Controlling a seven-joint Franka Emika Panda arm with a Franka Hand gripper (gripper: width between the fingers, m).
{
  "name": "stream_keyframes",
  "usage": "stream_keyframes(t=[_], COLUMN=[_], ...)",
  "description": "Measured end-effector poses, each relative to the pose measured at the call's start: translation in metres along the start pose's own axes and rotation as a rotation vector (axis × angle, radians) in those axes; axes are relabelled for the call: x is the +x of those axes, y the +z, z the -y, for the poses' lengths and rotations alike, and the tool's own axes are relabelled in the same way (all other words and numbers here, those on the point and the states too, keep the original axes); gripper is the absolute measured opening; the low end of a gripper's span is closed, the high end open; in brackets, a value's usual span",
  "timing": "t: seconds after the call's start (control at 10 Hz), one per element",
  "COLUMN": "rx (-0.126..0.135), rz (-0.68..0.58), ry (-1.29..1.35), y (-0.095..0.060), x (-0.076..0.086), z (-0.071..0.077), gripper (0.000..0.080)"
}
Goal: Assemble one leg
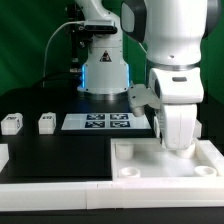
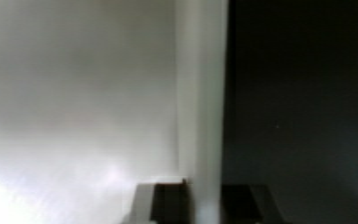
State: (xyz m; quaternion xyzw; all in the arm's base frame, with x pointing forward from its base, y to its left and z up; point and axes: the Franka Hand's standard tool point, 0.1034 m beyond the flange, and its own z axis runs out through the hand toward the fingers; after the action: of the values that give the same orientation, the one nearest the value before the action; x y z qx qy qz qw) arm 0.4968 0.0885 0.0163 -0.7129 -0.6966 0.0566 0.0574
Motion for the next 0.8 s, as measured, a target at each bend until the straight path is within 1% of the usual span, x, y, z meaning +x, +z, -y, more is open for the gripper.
stream_keyframes(t=[0.1,0.2,0.3,0.4,0.5,0.6,0.7,0.8], rx=[0.001,0.001,0.0,-0.002,-0.006,-0.012,-0.021,-0.031], rz=[0.0,0.0,0.0,0.0,0.0,0.001,0.003,0.007], ry=[0.005,0.006,0.008,0.022,0.035,0.053,0.082,0.104], y=[0.0,0.0,0.0,-0.001,-0.003,-0.007,-0.014,-0.022], x=[-0.002,-0.002,-0.002,-0.001,0.001,0.002,0.003,0.003], z=[0.0,0.0,0.0,0.0,-0.001,-0.002,0.001,0.006], gripper=[0.007,0.0286,0.0286,0.0499,0.0606,0.0606,0.0636,0.0646])
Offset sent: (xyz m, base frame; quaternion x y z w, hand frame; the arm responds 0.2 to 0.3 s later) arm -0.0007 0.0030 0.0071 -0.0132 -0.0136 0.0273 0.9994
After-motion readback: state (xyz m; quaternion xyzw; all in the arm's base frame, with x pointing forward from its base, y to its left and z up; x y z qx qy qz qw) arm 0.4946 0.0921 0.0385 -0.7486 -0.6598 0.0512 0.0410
